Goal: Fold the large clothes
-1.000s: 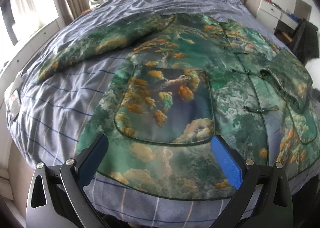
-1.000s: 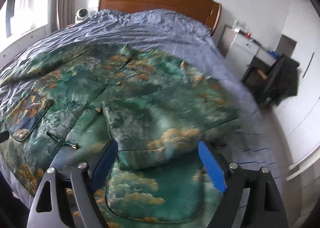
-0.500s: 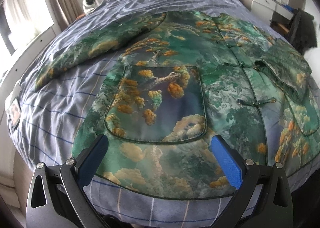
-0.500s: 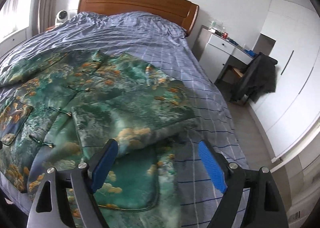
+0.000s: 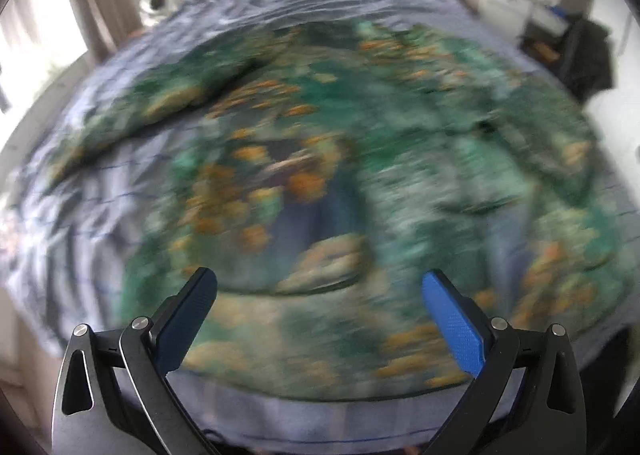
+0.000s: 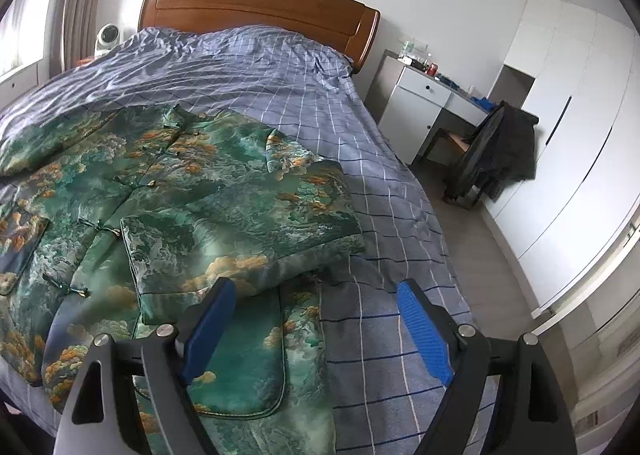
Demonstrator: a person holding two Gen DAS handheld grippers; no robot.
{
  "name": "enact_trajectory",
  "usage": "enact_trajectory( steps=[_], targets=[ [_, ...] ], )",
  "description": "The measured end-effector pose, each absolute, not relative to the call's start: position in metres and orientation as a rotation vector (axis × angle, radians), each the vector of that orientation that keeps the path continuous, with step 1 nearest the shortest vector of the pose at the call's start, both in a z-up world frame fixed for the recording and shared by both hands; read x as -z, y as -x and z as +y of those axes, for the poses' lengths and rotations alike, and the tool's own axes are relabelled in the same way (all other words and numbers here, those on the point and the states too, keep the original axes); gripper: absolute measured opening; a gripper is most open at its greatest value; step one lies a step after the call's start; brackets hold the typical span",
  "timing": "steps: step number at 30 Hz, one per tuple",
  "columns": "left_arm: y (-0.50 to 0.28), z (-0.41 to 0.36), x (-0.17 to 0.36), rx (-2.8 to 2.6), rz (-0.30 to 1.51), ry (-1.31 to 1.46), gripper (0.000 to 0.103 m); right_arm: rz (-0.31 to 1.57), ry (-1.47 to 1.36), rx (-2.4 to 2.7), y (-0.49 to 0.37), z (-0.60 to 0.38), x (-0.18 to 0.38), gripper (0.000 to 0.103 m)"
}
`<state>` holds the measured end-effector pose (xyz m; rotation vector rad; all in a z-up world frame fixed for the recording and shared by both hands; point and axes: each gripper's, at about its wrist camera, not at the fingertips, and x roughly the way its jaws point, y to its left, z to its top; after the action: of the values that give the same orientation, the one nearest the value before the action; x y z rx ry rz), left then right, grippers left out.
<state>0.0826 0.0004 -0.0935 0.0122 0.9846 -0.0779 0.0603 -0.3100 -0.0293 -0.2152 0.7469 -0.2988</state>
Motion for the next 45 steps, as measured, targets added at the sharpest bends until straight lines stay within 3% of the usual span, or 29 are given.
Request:
enact_trajectory(
  steps=[5,10,12,16,17,20,21,27,31,37,40,44,45],
  targets=[
    [-0.123,-0.036,0.068,0.45,0.984,0.261,0.102,0.725,0.136,0.287,-0.048,-0.327,0.029,0.085],
    [-0.182,-0.108,0.096,0.634,1.094,0.317,0.101,0.742,0.099,0.289,-0.031,-0.336,0.036,0.085],
    [-0.201,-0.129,0.117,0.608,1.171,0.321,0.084,0.743,0.087,0.283,-0.024,-0.337,0.037,0.085],
    [-0.219,-0.157,0.134,0.573,1.213,0.282,0.076,0.743,0.088,0.27,-0.01,-0.338,0.038,0.085],
    [-0.221,-0.162,0.135,0.55,1.211,0.261,0.071,0.744,0.09,0.267,-0.008,-0.338,0.039,0.085],
    [-0.224,-0.169,0.137,0.502,1.24,0.234,0.007,0.753,0.083,0.257,-0.004,-0.34,0.045,0.085],
    [-0.223,-0.169,0.135,0.51,1.252,0.255,0.006,0.758,0.078,0.256,-0.003,-0.341,0.048,0.085],
    [-0.239,-0.151,0.068,0.56,1.104,0.198,0.006,0.729,0.042,0.253,-0.002,-0.353,0.044,0.085],
    [-0.289,-0.135,0.028,0.467,0.974,0.106,0.006,0.706,0.071,0.259,-0.013,-0.367,0.041,0.085],
    [-0.362,-0.128,0.057,0.336,0.977,0.016,0.008,0.683,0.087,0.225,-0.054,-0.387,0.038,0.085],
    [-0.383,-0.12,0.1,0.253,1.078,-0.006,0.028,0.653,0.064,0.135,-0.087,-0.398,0.036,0.085],
    [-0.377,-0.097,0.11,0.252,1.089,0.121,0.065,0.663,0.021,0.055,-0.14,-0.414,0.04,0.085],
    [-0.371,-0.093,0.109,0.262,1.07,0.132,0.066,0.665,0.007,0.034,-0.158,-0.417,0.04,0.085]
  ],
)
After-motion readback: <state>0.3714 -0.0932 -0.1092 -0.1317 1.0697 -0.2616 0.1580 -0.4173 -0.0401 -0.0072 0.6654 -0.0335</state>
